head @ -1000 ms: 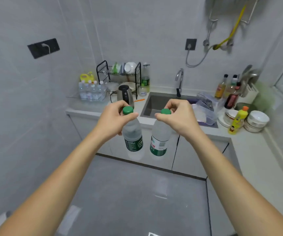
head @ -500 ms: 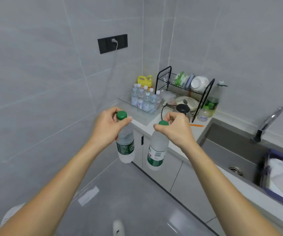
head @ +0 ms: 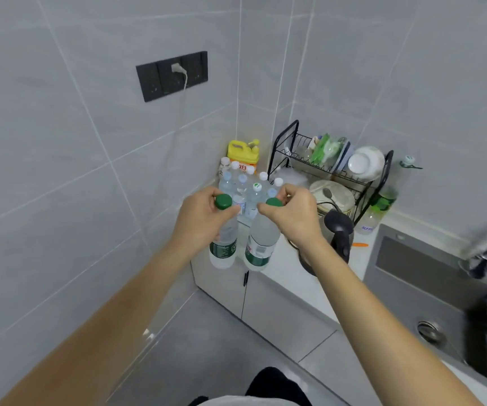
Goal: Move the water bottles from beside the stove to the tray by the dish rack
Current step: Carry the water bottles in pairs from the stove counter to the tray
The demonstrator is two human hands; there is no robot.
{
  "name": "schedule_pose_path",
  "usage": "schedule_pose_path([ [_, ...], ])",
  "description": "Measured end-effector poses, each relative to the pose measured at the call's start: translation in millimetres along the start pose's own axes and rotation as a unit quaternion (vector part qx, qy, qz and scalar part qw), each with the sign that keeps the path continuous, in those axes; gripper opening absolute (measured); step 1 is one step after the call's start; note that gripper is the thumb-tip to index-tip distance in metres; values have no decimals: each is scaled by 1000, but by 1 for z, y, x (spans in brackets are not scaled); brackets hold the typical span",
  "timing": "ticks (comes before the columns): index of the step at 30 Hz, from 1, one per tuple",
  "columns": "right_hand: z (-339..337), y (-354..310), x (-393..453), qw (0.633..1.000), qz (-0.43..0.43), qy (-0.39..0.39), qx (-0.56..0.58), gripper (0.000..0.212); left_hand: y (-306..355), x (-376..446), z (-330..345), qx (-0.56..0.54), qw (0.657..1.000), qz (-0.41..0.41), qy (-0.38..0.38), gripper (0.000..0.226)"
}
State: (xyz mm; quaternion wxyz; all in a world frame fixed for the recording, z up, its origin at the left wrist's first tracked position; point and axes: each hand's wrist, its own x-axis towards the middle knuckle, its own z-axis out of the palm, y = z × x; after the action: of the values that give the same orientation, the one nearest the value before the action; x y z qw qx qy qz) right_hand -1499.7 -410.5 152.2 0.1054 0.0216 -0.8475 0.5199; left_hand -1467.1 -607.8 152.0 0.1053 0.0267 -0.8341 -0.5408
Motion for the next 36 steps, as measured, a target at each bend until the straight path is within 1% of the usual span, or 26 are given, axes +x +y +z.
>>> schedule_pose_path([
  [8, 41, 41, 131, 999, 33, -12, -21, 41, -31, 134, 27, 24, 1000, -10, -11, 22],
  [15, 73, 80, 190, 995, 83, -17, -46, 42, -63, 219, 60, 85, 995, 10, -41, 27],
  [19, 89, 107, 207, 991, 118, -20, -60, 41, -96, 256, 74, 101, 991, 15, -90, 34],
  [23, 104, 129, 209, 983, 168, -1, -74, 45, -130, 280, 90, 106, 982, 21, -156, 32],
  [26, 113, 139, 206, 975, 203, 6, -95, 39, -156, 291, 103, 93, 971, 14, -219, 36],
  [29, 123, 148, 203, 965, 229, 11, -125, 35, -174, 301, 114, 112, 955, 27, -275, 36],
  [32, 130, 157, 198, 958, 249, 16, -144, 34, -184, 305, 122, 129, 942, 45, -308, 37],
  [36, 137, 166, 189, 951, 254, 8, -176, 34, -198, 304, 130, 140, 926, 57, -345, 38],
])
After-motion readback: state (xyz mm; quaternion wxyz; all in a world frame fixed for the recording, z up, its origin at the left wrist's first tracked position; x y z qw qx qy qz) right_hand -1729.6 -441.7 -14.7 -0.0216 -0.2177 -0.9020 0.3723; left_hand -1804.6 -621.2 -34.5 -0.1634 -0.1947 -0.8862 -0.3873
